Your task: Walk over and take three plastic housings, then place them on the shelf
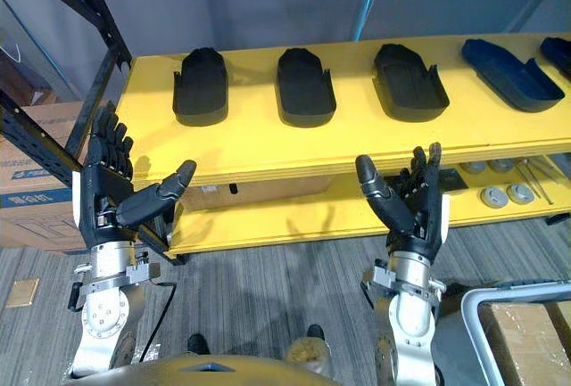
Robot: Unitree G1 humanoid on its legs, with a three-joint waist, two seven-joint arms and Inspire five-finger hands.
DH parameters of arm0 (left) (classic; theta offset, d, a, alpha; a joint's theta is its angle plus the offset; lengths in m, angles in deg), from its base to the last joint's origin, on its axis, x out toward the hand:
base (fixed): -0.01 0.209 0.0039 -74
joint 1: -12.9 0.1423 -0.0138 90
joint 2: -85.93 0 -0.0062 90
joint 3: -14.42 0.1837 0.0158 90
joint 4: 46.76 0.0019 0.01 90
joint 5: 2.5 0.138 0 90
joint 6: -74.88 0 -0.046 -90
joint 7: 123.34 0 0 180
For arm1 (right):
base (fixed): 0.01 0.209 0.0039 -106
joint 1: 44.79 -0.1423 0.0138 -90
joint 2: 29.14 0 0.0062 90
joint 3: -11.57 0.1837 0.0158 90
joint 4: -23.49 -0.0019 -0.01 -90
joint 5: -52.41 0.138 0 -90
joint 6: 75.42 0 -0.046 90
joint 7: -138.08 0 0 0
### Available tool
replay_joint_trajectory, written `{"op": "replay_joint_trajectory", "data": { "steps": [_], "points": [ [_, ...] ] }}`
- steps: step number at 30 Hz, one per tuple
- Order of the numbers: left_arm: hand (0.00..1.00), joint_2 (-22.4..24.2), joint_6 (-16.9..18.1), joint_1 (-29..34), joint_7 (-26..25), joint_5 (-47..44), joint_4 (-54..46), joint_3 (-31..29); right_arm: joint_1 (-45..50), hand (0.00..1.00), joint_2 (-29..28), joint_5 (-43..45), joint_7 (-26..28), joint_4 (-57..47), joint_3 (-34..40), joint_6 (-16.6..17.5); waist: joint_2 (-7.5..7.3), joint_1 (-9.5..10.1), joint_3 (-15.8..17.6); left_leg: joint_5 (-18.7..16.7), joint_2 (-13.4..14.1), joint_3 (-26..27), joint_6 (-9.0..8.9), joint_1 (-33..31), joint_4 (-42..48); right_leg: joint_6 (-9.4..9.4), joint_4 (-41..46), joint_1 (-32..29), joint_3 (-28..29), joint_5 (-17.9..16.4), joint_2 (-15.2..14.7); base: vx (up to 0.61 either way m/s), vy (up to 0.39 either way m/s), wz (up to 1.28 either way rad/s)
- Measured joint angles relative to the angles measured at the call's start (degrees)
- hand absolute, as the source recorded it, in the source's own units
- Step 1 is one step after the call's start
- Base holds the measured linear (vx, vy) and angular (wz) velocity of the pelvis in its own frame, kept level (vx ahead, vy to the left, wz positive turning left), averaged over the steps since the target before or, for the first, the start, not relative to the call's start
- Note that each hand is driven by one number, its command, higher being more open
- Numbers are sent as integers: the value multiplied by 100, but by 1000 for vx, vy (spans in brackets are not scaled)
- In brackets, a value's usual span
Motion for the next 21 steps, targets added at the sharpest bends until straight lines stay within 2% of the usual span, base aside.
{"op": "replay_joint_trajectory", "data": {
  "steps": [2,7,10,12,14,16,19,21],
  "points": [
    [100,-72,-4,-6,186,-62,3,30,-387,100,259,-55,-81,443,22,-186,-41,48,-25,26,-5,-102,9,-68,-1,6,-48,34,-98,24,0,-20,-3,22],
    [100,-169,-1,-188,373,-62,7,29,-1550,100,1029,-32,-76,1516,195,-582,-14,137,12,178,1,-365,42,-467,5,-35,-61,-158,-339,88,15,-49,-2,29],
    [100,-283,2,-713,331,-62,22,16,-2939,100,1668,78,-50,2396,355,-720,59,177,386,235,25,-495,86,-875,204,-75,41,-459,-392,171,18,-123,18,17],
    [100,-296,3,-1159,225,-55,101,30,-3997,100,2243,187,28,3009,370,-730,169,228,750,240,74,-602,87,-1206,417,-115,232,-735,-418,169,20,-141,19,12],
    [100,-299,2,-1388,146,-50,187,58,-4615,100,2588,186,24,3403,350,-714,260,288,1002,251,99,-651,71,-1326,470,-142,359,-877,-420,152,29,-104,2,8],
    [100,-303,2,-1496,94,-44,298,101,-4936,100,2785,186,-6,3620,343,-684,318,293,1194,315,103,-727,118,-1385,473,-160,465,-944,-445,135,29,-36,-9,10],
    [100,-429,-18,-1553,-7,-28,455,104,-5173,100,2887,191,-4,3777,335,-683,296,291,1498,323,95,-804,130,-1432,573,-176,707,-1031,-435,59,-9,8,-11,5],
    [100,-491,-21,-1578,-40,-29,498,107,-5286,100,2911,215,20,3935,334,-685,293,295,1560,323,84,-832,130,-1438,587,-180,814,-1070,-438,1,-35,10,-8,7]
  ]
}}
